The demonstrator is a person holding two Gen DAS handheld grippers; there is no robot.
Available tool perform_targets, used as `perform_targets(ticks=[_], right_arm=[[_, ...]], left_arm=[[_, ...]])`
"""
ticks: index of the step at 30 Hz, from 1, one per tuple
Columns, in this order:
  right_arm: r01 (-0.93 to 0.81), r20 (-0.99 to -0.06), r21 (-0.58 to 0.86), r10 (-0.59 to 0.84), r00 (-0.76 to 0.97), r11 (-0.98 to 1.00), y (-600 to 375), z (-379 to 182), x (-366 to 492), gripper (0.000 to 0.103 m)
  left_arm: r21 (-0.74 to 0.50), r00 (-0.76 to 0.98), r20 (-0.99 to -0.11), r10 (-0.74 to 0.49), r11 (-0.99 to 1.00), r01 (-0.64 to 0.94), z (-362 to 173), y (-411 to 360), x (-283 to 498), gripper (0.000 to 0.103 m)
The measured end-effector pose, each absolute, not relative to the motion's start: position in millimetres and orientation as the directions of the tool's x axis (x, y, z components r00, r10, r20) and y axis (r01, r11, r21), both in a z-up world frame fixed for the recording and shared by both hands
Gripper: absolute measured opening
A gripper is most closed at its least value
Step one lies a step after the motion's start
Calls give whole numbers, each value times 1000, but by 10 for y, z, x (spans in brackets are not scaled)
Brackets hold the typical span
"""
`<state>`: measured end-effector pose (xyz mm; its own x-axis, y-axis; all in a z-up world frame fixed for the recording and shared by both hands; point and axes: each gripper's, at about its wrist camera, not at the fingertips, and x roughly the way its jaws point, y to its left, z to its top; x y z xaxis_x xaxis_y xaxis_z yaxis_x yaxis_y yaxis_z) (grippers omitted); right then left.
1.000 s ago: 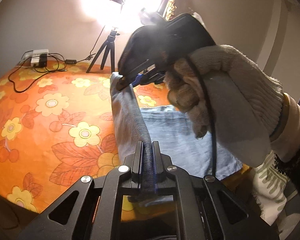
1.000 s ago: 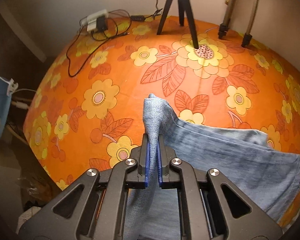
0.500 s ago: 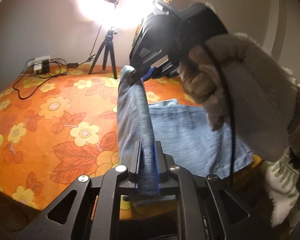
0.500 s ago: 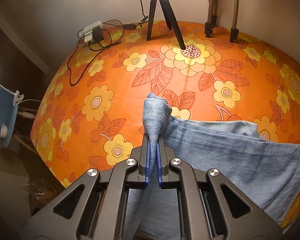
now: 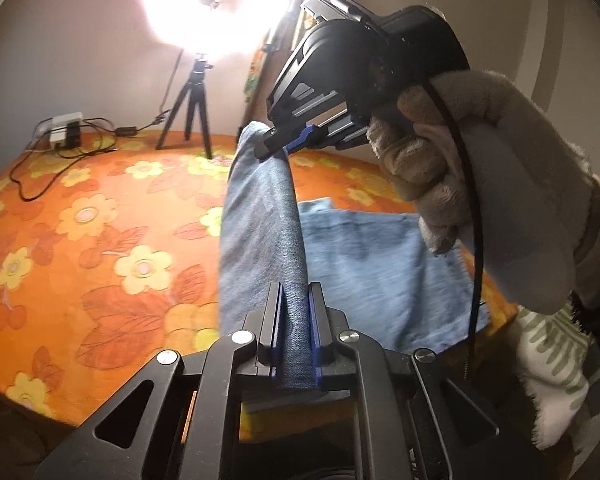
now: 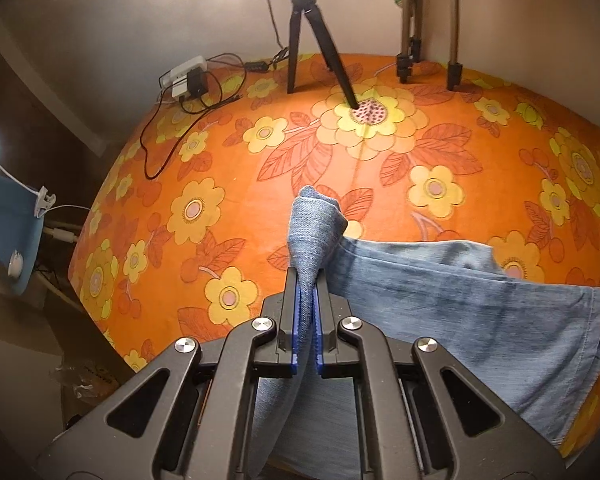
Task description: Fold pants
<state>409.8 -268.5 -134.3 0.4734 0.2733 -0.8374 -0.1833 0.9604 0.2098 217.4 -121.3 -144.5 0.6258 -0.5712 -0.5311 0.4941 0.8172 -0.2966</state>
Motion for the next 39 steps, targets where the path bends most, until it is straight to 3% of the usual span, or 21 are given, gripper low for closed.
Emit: perform_targets(ticks=[17,39], right_arm=[[-73,-807,237,239,541,969,-3832,-1243,3820,5],[103,-805,260,157,572,960,-5180,-1452,3498,5]], left_arm=[[-339,481,-499,-720,674,657,-1306,-2137,2098,9],[-332,316,-529,-788,534,778,-1389,-3166,2066,9]])
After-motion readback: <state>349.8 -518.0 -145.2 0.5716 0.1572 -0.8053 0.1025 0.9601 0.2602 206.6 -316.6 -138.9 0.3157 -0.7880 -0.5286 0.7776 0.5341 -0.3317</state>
